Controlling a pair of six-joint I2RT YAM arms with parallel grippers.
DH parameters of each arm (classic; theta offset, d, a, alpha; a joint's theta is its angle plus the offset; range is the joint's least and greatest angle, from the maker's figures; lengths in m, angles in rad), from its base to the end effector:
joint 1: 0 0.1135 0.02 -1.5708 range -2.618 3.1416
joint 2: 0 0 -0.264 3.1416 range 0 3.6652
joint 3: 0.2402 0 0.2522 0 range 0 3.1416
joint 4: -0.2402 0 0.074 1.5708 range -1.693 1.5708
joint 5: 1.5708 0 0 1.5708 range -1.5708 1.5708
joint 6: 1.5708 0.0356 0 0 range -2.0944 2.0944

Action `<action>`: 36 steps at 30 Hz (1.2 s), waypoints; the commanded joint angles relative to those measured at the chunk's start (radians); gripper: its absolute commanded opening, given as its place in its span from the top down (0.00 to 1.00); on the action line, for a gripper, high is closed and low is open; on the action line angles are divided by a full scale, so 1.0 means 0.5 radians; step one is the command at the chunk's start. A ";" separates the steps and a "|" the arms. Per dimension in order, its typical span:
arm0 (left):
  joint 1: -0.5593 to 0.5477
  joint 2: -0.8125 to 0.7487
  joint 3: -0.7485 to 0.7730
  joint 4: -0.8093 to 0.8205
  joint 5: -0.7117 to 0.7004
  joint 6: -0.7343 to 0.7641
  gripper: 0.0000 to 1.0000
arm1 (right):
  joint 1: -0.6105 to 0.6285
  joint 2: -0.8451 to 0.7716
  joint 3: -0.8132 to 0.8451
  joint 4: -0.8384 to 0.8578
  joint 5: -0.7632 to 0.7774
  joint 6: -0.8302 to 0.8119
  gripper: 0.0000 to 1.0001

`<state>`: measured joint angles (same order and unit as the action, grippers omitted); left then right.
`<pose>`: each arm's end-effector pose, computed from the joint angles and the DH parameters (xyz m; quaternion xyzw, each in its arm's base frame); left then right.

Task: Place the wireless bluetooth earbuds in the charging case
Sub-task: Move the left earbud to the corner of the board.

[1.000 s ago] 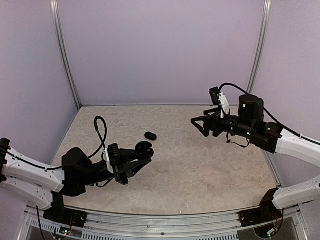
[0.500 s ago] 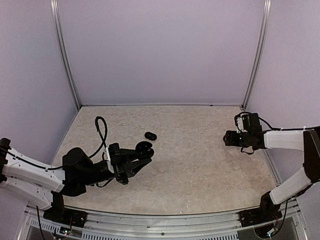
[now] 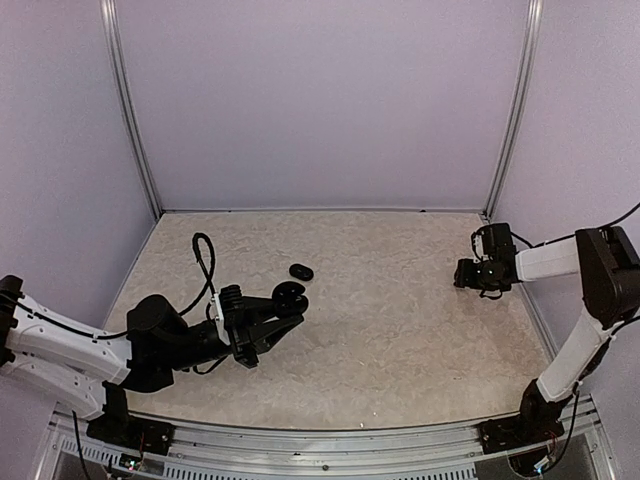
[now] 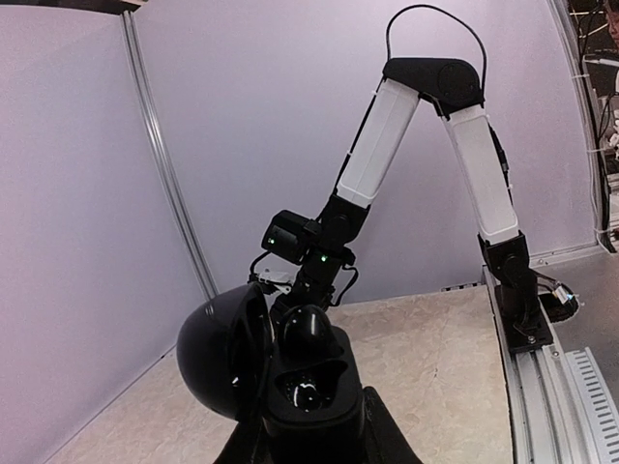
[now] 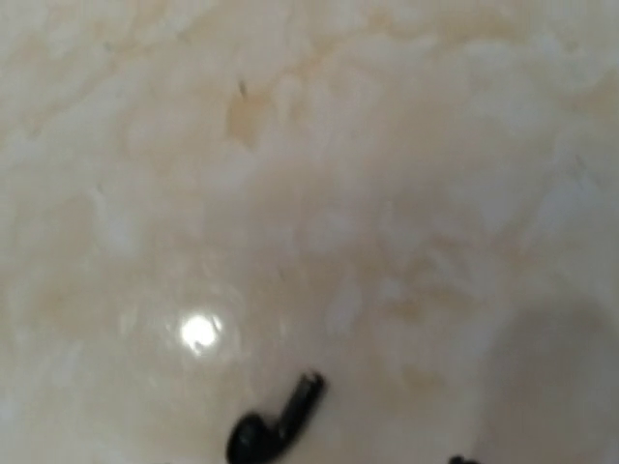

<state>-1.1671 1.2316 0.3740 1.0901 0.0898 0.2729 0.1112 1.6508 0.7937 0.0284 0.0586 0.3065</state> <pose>0.0930 -0.2259 0.2417 0.4351 0.4427 -0.3639 0.6945 0.3191 0.0335 0.1500 0.1014 0.9261 0.0484 0.3602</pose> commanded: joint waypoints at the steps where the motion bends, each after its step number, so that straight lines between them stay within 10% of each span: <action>1: 0.011 0.009 -0.009 0.056 -0.028 0.012 0.88 | -0.023 0.126 0.138 -0.011 -0.098 -0.046 0.42; 24: 0.011 -0.049 -0.039 0.047 -0.059 0.037 0.88 | -0.007 0.388 0.283 -0.185 -0.441 -0.160 0.80; 36: 0.004 -0.136 -0.055 -0.014 -0.097 0.009 0.88 | 0.433 0.475 0.320 -0.250 -0.637 -0.217 0.95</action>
<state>-1.1671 1.1904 0.3580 1.0832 0.0589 0.2806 0.2733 1.8519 0.9741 -0.0250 -0.1795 0.1989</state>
